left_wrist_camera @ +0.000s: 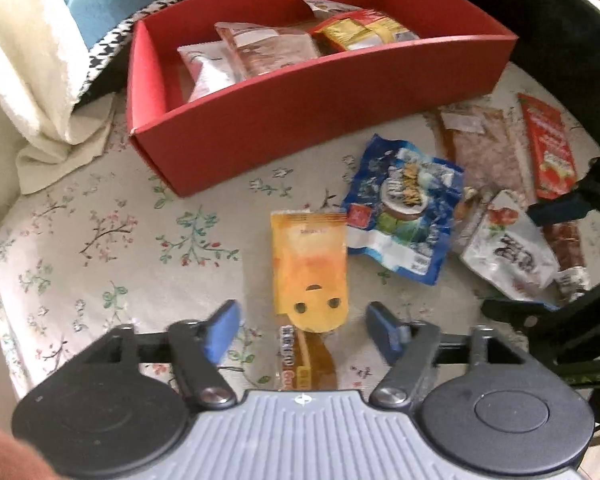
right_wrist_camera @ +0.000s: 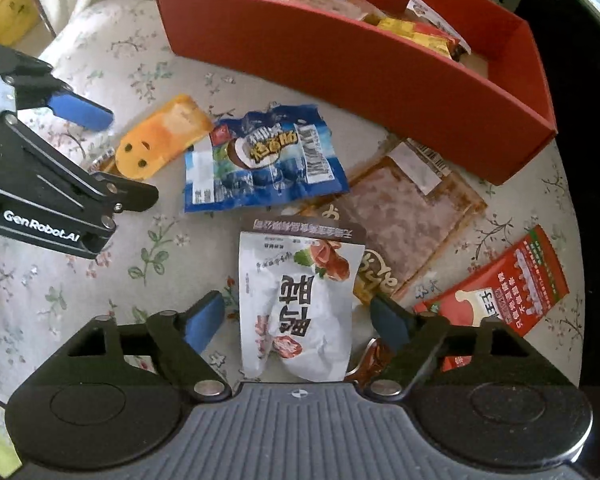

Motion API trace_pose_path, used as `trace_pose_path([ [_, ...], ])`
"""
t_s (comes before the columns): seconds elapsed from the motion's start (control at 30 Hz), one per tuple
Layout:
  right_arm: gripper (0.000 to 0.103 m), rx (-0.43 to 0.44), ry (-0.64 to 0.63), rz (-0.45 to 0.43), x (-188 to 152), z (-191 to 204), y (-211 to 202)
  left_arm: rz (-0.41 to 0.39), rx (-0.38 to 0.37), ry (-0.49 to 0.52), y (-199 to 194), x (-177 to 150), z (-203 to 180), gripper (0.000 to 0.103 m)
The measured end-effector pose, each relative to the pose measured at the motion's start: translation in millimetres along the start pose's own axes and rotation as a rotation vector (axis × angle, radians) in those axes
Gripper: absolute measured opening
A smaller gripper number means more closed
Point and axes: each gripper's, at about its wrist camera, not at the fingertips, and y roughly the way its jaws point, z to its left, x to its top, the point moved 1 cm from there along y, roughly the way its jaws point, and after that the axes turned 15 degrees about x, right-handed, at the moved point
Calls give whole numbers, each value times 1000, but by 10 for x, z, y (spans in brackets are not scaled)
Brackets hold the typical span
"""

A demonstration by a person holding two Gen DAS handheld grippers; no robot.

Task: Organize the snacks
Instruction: 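Grasp the white date-print packet with the right tool while the left tool holds the orange bag, then carry both held packets up and over the red box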

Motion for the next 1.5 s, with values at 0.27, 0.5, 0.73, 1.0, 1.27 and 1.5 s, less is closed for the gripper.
trace_pose_path([
  [0.27, 63, 34, 108, -47, -71, -144, -196, -8, -18, -34, -82, -51, 37, 33],
  [0.5, 62, 69, 130, -129, -35, -118, -417, -16, -58, -46, -161, 6, 70, 32],
  [0.73, 62, 78, 152, -203, 61, -147, -599, -49, -81, -86, -281, 77, 194, 31],
  [1.0, 62, 70, 147, -248, 175, -113, -690, -93, -85, -112, -433, 170, 223, 30],
  [1.27, 62, 76, 162, -316, 294, -164, -830, -124, -102, -150, -533, 252, 276, 26],
  [1.5, 62, 65, 174, -317, 305, -205, -808, -122, -91, -174, -463, 283, 296, 21],
])
